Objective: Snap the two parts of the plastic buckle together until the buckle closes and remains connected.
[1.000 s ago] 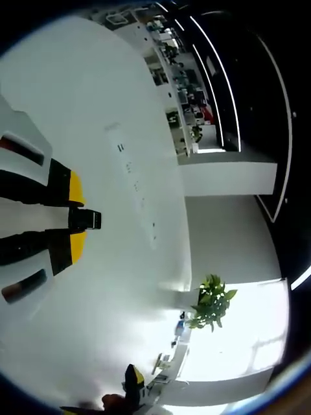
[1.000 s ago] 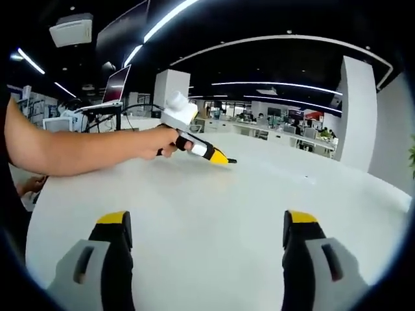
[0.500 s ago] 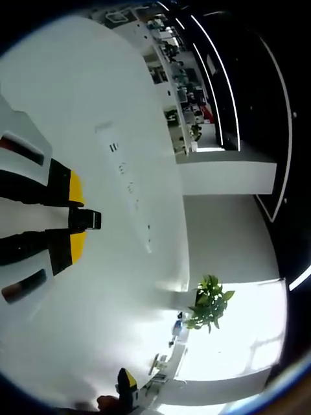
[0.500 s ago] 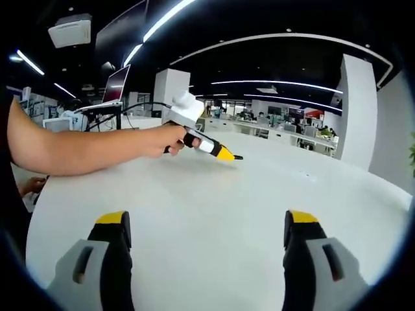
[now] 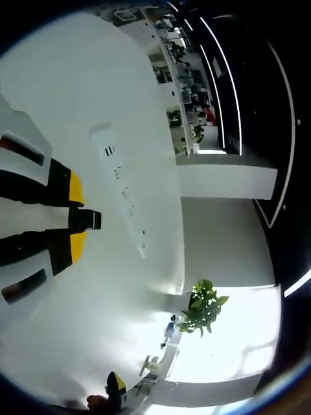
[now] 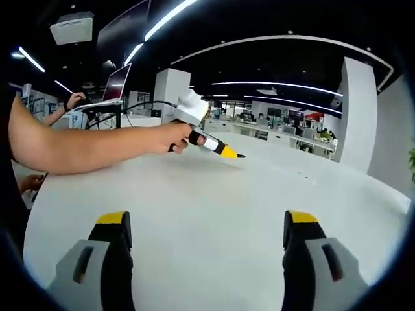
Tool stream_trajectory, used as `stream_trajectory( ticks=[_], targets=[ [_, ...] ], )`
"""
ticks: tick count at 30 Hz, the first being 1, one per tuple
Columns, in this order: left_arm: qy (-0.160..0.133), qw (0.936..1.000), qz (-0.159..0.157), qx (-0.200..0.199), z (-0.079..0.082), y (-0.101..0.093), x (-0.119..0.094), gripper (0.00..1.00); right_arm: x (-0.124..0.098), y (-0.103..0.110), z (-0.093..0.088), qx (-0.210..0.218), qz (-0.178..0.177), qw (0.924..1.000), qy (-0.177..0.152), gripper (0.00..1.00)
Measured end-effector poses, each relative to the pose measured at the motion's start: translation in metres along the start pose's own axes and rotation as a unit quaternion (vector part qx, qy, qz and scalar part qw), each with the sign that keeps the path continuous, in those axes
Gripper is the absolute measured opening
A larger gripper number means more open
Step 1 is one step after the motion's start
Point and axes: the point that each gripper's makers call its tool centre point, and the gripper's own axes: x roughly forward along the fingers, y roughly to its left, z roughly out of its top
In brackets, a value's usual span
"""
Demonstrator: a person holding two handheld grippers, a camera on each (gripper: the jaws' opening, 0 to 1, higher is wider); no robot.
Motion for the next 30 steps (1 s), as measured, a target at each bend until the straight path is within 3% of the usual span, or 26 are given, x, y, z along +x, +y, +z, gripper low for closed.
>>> stream_trajectory(
  ticks=[30],
  targets=[
    [0.027, 0.9993, -0.004, 0.024, -0.020, -0.007, 0.012, 0.11, 0.002, 0.005, 0.000, -0.008, 0.004, 1.0000, 0.001, 0.96]
  ],
)
